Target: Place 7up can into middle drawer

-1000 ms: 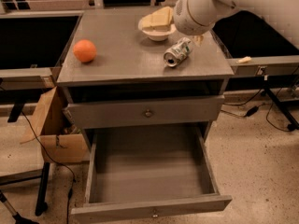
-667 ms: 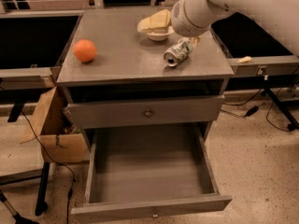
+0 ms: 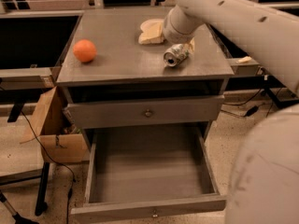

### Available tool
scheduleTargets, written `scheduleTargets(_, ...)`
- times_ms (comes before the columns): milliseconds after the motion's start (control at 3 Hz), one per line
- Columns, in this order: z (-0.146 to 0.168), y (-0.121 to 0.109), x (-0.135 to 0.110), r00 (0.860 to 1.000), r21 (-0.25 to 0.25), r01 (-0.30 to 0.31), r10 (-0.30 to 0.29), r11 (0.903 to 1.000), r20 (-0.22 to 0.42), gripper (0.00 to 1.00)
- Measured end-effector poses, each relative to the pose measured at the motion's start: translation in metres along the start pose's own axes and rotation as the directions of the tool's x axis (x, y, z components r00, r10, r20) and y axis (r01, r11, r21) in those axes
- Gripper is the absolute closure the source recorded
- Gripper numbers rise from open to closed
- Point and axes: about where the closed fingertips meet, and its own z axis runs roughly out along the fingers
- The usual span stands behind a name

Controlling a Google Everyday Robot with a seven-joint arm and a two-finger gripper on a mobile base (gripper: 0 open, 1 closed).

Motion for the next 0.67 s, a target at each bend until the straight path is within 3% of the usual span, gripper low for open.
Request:
scheduleTargets(333, 0.029, -0.015, -0.002, 0.999, 0.102, -0.018, 0.021, 0.9946, -0.031, 0.0)
scheduleTargets(667, 0.052, -0.029, 0.002, 0.997, 0.207, -0.022, 0.036, 0.9781, -0.065, 0.18)
